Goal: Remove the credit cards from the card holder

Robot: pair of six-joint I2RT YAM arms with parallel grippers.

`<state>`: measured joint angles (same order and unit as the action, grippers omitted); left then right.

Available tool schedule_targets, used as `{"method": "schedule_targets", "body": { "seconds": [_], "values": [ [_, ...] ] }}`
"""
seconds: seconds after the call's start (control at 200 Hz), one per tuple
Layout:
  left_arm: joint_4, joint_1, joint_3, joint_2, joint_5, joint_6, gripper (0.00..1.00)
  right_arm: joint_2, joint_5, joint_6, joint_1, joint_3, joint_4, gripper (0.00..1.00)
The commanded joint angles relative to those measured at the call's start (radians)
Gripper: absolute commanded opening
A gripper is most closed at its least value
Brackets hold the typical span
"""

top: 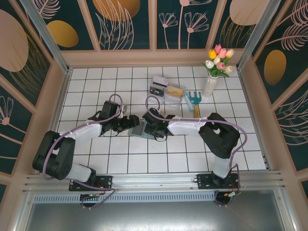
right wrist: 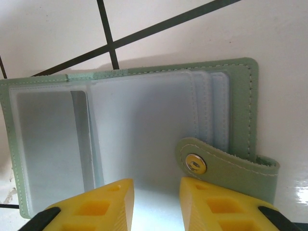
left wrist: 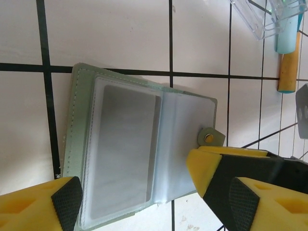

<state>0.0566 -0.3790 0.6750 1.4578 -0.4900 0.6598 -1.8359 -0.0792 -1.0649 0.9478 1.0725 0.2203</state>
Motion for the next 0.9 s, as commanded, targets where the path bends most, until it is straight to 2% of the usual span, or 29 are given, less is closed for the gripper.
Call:
{"method": "schedule_targets", "body": {
  "seconds": [0.0,0.115,0.255,0.51,0.896],
  "values": [
    [-0.012,-0.006,0.022,0.026,-0.008,0.001,0.81,-0.044,0.018,-0.012,-0.007,0.000,0.041,0.33],
    [-0.014,-0.008,0.026,0.049,-0.015,0.005,0.77,-0.043,0.016,-0.011,-0.007,-0.004,0.039,0.33],
    [-0.018,-0.008,0.028,0.074,-0.024,0.012,0.65,-0.041,0.019,-0.016,-0.007,-0.017,0.029,0.33],
    [-0.009,-0.008,0.031,0.100,0.001,0.008,0.64,-0.049,0.021,-0.014,-0.008,-0.014,0.033,0.33],
    [-0.019,-0.010,0.026,0.103,-0.023,0.007,0.48,-0.065,0.022,-0.009,-0.009,-0.010,0.039,0.32]
  ]
}}
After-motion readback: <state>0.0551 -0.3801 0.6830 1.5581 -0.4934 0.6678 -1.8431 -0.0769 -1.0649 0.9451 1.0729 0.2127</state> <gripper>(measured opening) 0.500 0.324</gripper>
